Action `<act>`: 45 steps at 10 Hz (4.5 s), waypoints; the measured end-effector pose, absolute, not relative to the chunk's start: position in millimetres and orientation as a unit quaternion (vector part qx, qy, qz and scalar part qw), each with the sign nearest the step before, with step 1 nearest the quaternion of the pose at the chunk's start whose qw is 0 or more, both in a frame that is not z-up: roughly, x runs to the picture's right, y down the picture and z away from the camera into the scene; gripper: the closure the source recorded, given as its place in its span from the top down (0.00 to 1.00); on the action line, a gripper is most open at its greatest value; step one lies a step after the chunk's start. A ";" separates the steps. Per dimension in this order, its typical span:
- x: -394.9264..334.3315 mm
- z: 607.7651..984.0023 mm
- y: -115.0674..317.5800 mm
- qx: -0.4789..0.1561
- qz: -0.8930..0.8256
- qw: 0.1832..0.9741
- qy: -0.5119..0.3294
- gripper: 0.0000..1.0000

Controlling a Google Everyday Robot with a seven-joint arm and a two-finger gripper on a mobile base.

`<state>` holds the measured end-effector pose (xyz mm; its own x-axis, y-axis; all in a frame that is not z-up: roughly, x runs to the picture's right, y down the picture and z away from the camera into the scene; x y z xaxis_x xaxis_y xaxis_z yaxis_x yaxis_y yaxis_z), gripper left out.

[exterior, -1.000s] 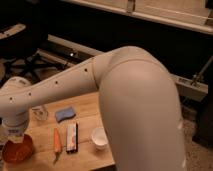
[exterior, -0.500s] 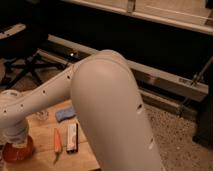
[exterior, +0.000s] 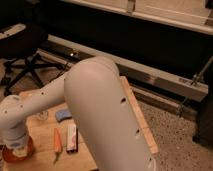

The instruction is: Push the ceramic bowl across the table

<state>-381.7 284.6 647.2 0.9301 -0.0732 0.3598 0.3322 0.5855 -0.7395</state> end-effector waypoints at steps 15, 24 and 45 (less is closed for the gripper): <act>-367.3 645.8 319.0 -0.490 -0.108 0.858 -0.114 0.00; -401.5 649.5 325.8 -0.481 -0.146 0.854 -0.137 0.00; -417.7 660.8 339.0 -0.473 -0.159 0.857 -0.129 0.00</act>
